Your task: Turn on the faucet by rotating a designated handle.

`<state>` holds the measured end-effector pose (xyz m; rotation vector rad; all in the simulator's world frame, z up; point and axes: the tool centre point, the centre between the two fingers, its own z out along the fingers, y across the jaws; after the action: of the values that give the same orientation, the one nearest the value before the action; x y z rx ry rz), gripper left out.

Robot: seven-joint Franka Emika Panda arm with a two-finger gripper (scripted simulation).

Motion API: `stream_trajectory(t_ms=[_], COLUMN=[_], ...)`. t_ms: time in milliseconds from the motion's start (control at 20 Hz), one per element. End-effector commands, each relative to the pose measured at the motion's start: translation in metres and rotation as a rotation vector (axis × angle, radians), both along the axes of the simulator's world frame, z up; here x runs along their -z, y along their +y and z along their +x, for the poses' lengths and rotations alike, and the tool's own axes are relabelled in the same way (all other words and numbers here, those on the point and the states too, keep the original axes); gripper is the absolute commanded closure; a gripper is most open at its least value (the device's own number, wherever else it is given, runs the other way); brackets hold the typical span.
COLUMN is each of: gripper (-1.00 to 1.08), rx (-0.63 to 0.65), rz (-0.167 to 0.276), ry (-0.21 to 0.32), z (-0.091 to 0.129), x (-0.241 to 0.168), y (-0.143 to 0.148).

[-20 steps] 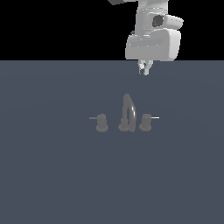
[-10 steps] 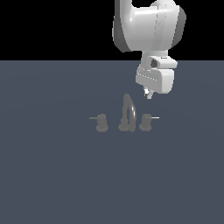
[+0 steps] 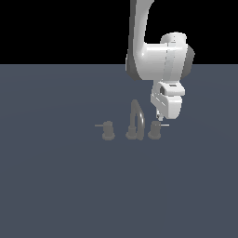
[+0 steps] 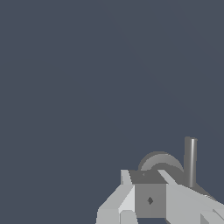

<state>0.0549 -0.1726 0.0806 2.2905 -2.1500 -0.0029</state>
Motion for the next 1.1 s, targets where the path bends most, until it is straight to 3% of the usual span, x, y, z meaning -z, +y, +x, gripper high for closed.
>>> stream_trajectory(t_ms=[0,450,900,1050], gripper=[1.08,1.08,1.08,1.08], rx=[0.025,0.041,0.042,0.035], rz=[-0.001,-0.001,-0.001,-0.001], ry=[-0.001,-0.001,-0.001,-0.009], z=[0.001,0.001,-0.029,-0.025], x=[0.010,0.017,0.017,0.017], y=[-0.003,-0.005,-0.023,-0.017])
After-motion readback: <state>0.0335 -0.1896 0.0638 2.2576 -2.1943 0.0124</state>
